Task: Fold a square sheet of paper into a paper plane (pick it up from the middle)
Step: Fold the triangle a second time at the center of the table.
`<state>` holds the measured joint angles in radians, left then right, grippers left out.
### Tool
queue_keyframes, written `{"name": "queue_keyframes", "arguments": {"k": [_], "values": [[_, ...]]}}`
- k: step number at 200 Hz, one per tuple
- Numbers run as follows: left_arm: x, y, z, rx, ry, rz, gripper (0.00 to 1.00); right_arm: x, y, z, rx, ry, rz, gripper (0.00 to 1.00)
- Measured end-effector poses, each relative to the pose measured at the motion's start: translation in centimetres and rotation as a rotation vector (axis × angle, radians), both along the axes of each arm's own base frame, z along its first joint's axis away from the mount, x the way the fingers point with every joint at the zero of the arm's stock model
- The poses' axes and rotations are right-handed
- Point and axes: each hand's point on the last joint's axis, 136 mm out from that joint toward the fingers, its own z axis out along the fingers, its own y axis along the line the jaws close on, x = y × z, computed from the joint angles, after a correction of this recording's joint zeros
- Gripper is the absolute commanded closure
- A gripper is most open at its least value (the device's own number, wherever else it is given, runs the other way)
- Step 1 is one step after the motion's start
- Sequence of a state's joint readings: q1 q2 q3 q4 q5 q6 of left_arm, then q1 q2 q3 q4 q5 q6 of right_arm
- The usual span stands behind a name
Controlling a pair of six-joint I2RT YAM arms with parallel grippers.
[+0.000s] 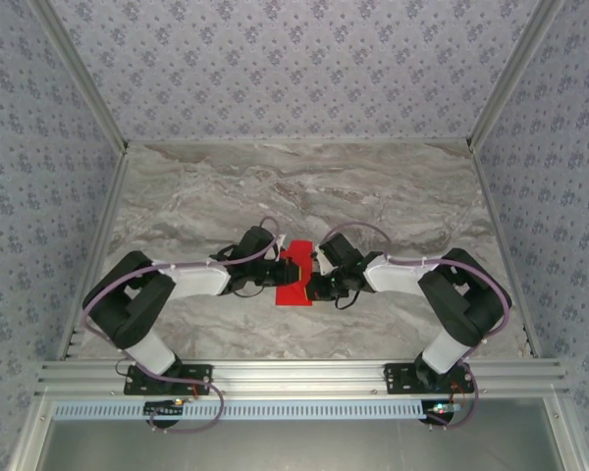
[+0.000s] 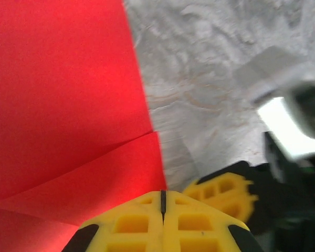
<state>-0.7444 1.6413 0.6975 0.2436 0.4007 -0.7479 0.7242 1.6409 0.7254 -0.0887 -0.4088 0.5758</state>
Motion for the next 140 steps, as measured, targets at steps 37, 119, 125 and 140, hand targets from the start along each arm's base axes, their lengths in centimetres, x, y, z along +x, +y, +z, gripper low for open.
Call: {"name": "queue_keyframes", "arguments": {"k": [37, 119, 125, 140], "values": [[0.2, -0.1, -1.4, 0.010, 0.015, 0.004, 1.00, 0.0, 0.0, -0.1, -0.002, 0.004, 0.001, 1.00], [0.5, 1.4, -2.8, -0.022, -0.018, 0.026, 1.00, 0.0, 0.1, -0.4, -0.005, 0.009, 0.002, 1.00], [0.6, 1.5, -2.8, -0.028, -0.017, 0.030, 1.00, 0.0, 0.1, -0.4, -0.006, 0.009, 0.002, 1.00], [1.3, 2.2, -2.8, -0.034, -0.015, 0.045, 1.00, 0.1, 0.1, -0.5, -0.005, 0.007, 0.003, 1.00]]}}
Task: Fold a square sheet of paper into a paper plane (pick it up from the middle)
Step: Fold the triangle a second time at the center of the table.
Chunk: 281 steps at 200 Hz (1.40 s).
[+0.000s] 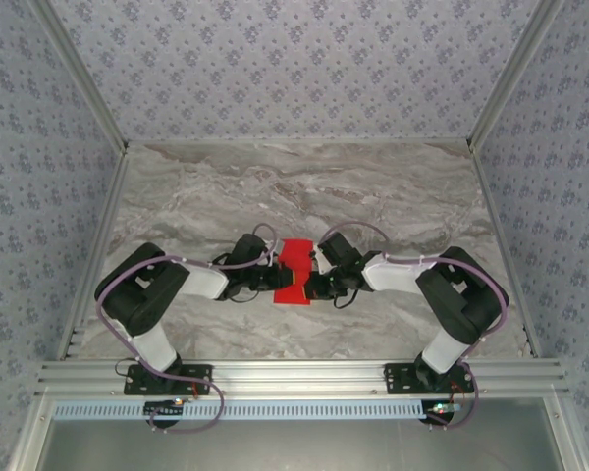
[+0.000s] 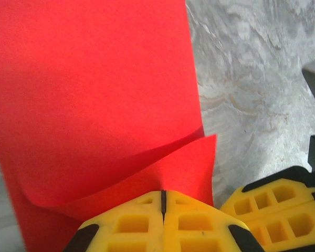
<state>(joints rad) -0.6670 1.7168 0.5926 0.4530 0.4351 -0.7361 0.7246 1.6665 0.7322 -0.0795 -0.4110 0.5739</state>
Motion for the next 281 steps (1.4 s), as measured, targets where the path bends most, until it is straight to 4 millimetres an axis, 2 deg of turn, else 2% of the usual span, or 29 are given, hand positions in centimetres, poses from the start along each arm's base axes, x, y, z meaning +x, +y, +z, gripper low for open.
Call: {"name": "queue_keyframes", "arguments": {"k": [74, 94, 114, 136, 152, 176, 225, 281], "values": [[4.4, 4.9, 0.1, 0.083, -0.012, 0.102, 1.00, 0.3, 0.3, 0.2, 0.008, -0.020, 0.013, 1.00], [5.4, 6.0, 0.9, 0.104, -0.026, 0.133, 1.00, 0.4, 0.4, 0.5, 0.013, -0.027, 0.014, 1.00], [5.1, 5.5, 3.1, 0.078, -0.063, 0.122, 1.00, 0.4, 0.4, 0.6, 0.016, -0.030, 0.015, 1.00], [3.9, 3.4, 6.5, 0.014, -0.129, 0.068, 1.00, 0.3, 0.2, 0.8, 0.013, -0.033, 0.013, 1.00], [2.6, 1.8, 7.3, -0.014, -0.140, 0.019, 1.00, 0.2, 0.0, 0.9, 0.006, -0.033, 0.010, 0.99], [1.2, 0.5, 6.0, -0.010, -0.100, -0.022, 1.00, -0.2, -0.6, 1.1, -0.008, -0.031, 0.005, 0.99], [0.2, 0.7, 1.7, 0.032, 0.007, -0.014, 1.00, -0.3, -0.5, 2.2, 0.012, -0.045, -0.005, 0.99], [0.1, 0.7, 1.1, 0.038, 0.022, -0.010, 1.00, -0.4, 0.9, 1.8, 0.006, -0.032, 0.021, 0.99]]}}
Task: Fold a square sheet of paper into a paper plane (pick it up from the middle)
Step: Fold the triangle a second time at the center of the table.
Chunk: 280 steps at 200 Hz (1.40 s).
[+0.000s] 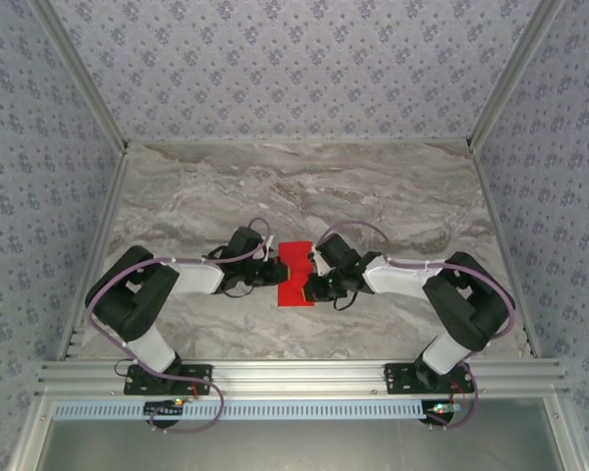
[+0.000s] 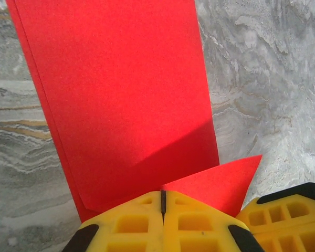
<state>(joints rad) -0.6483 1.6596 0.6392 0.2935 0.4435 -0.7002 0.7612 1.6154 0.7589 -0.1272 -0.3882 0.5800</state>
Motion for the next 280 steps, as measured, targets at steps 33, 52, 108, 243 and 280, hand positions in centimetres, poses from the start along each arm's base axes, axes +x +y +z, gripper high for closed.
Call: {"name": "queue_keyframes", "arguments": {"k": [33, 52, 108, 243, 280], "values": [[-0.1, 0.2, -1.1, 0.021, 0.019, 0.004, 1.00, 0.9, 0.9, 0.1, 0.000, -0.010, 0.000, 0.99], [0.0, 0.1, -1.1, 0.016, 0.015, 0.004, 1.00, 1.4, 1.3, 0.4, 0.004, -0.020, -0.002, 0.99], [0.1, 0.1, -1.2, 0.019, 0.014, 0.006, 1.00, 2.2, 1.7, -0.7, -0.022, -0.014, -0.004, 1.00], [0.3, 0.2, -1.2, 0.057, 0.033, 0.021, 0.88, -3.1, -4.9, -0.3, -0.053, 0.025, -0.009, 0.94], [1.5, -0.7, 0.4, 0.040, 0.046, 0.048, 0.54, 1.0, -5.7, 2.9, 0.039, -0.026, -0.149, 0.73]]}}
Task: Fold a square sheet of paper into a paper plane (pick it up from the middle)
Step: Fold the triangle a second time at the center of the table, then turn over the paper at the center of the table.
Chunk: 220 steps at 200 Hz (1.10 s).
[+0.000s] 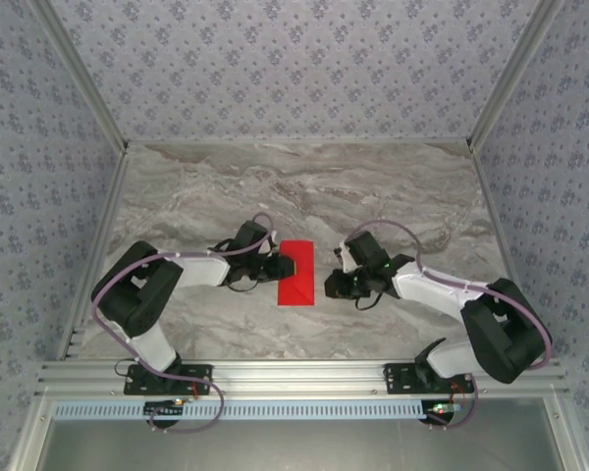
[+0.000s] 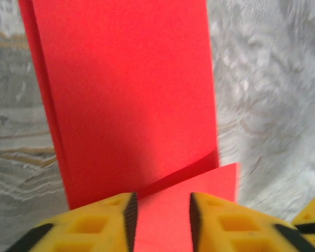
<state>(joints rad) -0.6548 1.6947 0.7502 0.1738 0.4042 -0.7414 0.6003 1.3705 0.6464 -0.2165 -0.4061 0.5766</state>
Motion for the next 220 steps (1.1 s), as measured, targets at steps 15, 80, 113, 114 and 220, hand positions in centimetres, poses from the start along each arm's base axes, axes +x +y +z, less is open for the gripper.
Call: {"name": "queue_keyframes", "arguments": {"k": [15, 80, 113, 114, 220], "values": [[0.7, -0.2, 1.3, -0.011, -0.006, 0.028, 0.46, 1.9, 0.1, 1.1, 0.044, -0.032, -0.038, 0.65], [1.6, 2.9, 5.7, 0.006, -0.076, 0.209, 0.14, 4.6, 2.4, 0.0, 0.146, 0.021, -0.025, 0.52], [0.1, 4.6, 3.9, 0.021, -0.025, 0.256, 0.05, 4.5, 3.3, -0.8, 0.170, 0.046, 0.024, 0.59], [0.1, 4.6, 3.8, 0.022, -0.025, 0.255, 0.05, 4.5, 3.3, -0.9, 0.170, 0.046, 0.025, 0.59], [-1.7, 1.9, 4.1, -0.164, 0.067, 0.229, 0.13, 6.1, 4.0, -1.4, 0.244, 0.044, 0.038, 0.90]]}}
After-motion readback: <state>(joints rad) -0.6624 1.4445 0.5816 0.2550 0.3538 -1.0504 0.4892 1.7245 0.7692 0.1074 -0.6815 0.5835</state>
